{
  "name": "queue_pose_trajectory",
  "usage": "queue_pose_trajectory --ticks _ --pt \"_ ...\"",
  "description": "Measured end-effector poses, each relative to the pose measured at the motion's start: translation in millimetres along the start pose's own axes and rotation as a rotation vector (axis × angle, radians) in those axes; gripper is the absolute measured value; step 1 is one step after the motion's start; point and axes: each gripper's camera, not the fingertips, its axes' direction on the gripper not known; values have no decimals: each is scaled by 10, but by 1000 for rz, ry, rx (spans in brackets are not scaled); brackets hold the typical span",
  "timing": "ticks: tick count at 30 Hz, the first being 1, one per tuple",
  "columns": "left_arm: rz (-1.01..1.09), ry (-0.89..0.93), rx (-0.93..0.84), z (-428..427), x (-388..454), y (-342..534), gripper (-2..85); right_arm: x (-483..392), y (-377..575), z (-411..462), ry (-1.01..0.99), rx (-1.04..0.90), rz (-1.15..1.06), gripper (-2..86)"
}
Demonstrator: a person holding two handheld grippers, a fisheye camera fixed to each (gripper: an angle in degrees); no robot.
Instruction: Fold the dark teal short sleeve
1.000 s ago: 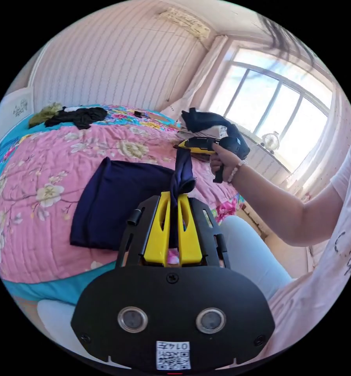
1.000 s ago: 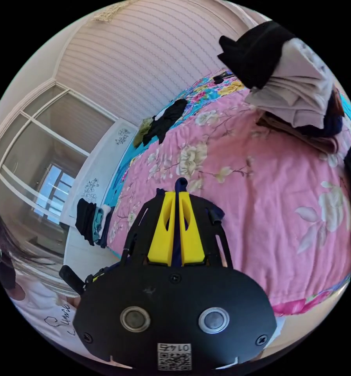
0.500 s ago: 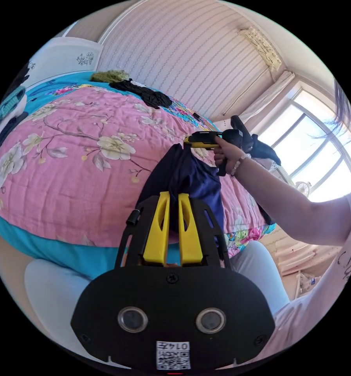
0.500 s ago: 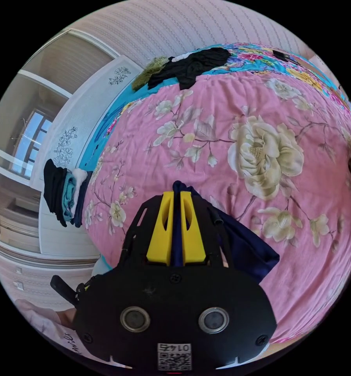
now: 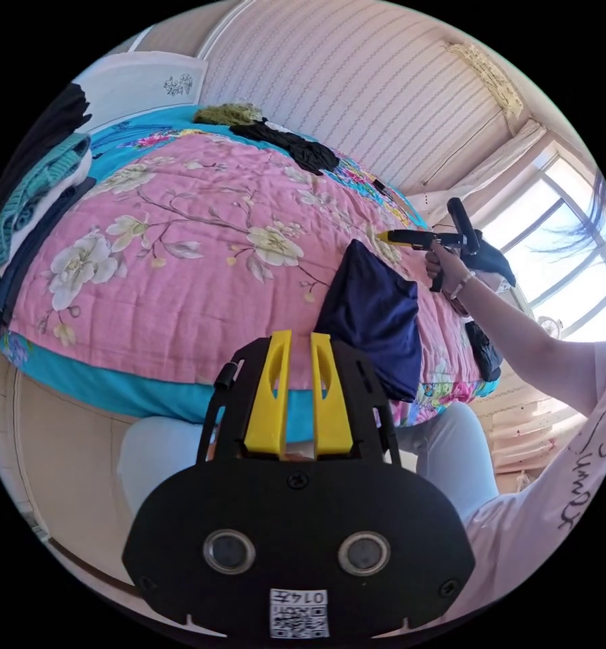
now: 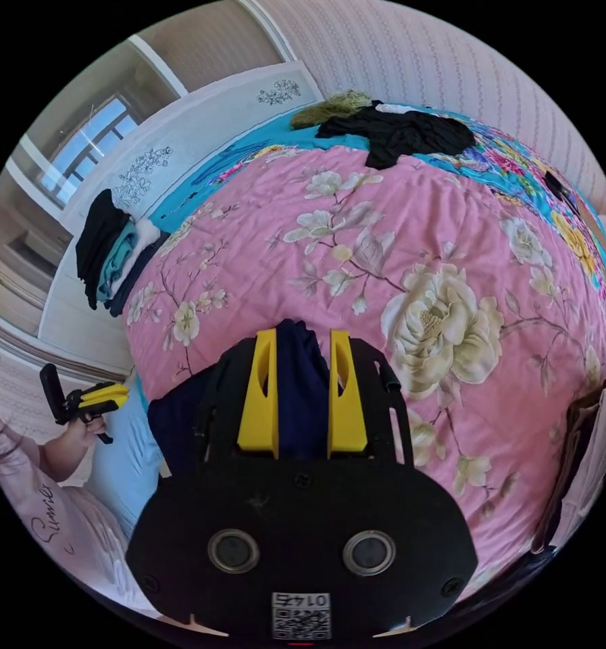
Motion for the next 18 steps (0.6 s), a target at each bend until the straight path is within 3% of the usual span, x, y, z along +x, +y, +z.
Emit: queue_pose_trajectory --ticks 5,8,10,18 --pt "83 3 -10 137 164 -85 119 -250 -127 599 1 -114 -42 142" --pt "113 -69 -99 367 181 -77 118 -346 -202 964 -17 -159 -18 159" --pt "88 -73 -66 299 123 -40 104 -412 -227 1163 -28 -183 6 159" --pt "138 18 0 -291 87 109 11 -1025 -82 1350 11 -106 -98 22"
